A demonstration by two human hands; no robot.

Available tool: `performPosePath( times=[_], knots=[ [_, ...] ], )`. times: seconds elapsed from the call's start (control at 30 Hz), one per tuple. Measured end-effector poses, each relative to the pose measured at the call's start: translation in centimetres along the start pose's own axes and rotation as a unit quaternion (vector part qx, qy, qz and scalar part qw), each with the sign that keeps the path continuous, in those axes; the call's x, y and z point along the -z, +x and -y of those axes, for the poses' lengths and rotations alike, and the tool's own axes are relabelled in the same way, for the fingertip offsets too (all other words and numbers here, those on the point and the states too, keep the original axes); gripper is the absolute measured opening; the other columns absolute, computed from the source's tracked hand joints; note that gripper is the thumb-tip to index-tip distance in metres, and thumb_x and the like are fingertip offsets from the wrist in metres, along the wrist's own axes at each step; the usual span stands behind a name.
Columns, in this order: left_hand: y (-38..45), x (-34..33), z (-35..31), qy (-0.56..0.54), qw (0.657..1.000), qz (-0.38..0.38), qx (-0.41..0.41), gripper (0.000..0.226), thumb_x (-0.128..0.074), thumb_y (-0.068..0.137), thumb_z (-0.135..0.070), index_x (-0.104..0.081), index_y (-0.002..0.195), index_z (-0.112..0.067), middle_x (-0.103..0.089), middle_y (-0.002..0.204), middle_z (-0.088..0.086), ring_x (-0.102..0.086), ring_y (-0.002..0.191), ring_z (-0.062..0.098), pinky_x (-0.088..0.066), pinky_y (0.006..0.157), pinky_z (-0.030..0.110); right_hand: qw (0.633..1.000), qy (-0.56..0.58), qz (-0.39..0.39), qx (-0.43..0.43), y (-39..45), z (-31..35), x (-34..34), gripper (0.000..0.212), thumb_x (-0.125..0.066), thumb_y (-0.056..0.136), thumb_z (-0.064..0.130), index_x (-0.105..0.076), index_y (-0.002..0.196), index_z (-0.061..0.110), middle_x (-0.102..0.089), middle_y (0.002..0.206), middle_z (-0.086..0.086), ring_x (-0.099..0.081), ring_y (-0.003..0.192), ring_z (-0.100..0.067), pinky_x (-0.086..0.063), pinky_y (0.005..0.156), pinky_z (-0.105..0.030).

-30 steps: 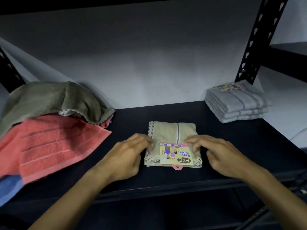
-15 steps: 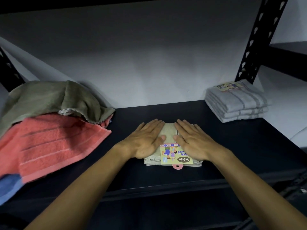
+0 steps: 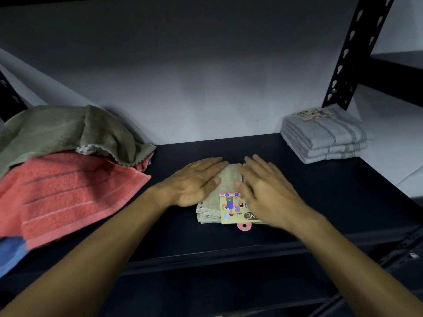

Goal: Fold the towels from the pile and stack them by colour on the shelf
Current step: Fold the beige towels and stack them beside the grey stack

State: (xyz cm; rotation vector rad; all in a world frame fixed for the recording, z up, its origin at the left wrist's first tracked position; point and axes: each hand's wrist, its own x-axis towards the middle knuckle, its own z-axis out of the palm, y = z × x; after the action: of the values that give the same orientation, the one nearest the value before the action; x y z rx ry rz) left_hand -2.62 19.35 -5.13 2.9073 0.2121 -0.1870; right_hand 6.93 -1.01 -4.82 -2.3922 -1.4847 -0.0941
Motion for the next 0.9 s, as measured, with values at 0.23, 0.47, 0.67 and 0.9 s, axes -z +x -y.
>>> performPosePath(
  times=[0.23, 0.47, 0.67, 0.9],
  knots=[
    [-2.2, -0.1, 0.3, 0.08, 0.996, -0.025, 0.03, 0.06, -0.013, 0.101, -0.057, -0.009, 0.157, -0.036, -0.017, 0.162, -0.011, -0.012, 0.147, 0.01, -0.013, 0.12, 0.039, 0.997, -0.016, -0.005, 0.075, -4.2, 3.1, -2.1, 0.057, -0.025, 0.098, 0.058, -0.051, 0.135, 0.024, -0.056, 0.131, 0.005, -0.051, 0.122, -0.014, -0.035, 0.11, -0.042],
    [-6.9, -1.5, -2.3, 0.209, 0.969, -0.12, 0.047, 0.081, -0.004, 0.095, -0.064, -0.052, 0.139, -0.016, -0.063, 0.108, 0.002, -0.058, 0.098, 0.02, -0.048, 0.088, 0.038, 0.989, -0.036, 0.066, 0.131, -3.5, -1.8, 0.5, 0.063, -0.023, 0.09, 0.071, -0.052, 0.133, 0.034, -0.043, 0.145, 0.019, -0.015, 0.144, 0.0, 0.004, 0.121, -0.039],
    [-8.8, -1.7, -7.1, 0.136, 0.979, -0.15, -0.02, 0.064, -0.003, 0.095, -0.064, -0.054, 0.089, -0.026, -0.057, 0.088, -0.007, -0.051, 0.085, 0.014, -0.041, 0.067, 0.03, 0.981, -0.105, 0.127, 0.099, -3.1, -4.4, 4.0, 0.049, -0.044, 0.088, 0.032, -0.051, 0.137, 0.034, -0.023, 0.157, 0.013, 0.004, 0.147, -0.003, 0.019, 0.116, -0.031],
    [-3.9, 1.0, -1.2, 0.032, 0.995, -0.094, -0.034, 0.07, -0.041, 0.088, -0.01, -0.027, 0.154, -0.031, -0.02, 0.161, -0.011, -0.014, 0.147, 0.009, -0.027, 0.118, 0.04, 0.992, 0.01, -0.044, 0.116, -5.2, 3.2, -0.8, 0.046, -0.045, 0.089, 0.055, -0.059, 0.125, 0.029, -0.057, 0.124, 0.005, -0.054, 0.112, -0.019, -0.047, 0.094, -0.033]
  ],
)
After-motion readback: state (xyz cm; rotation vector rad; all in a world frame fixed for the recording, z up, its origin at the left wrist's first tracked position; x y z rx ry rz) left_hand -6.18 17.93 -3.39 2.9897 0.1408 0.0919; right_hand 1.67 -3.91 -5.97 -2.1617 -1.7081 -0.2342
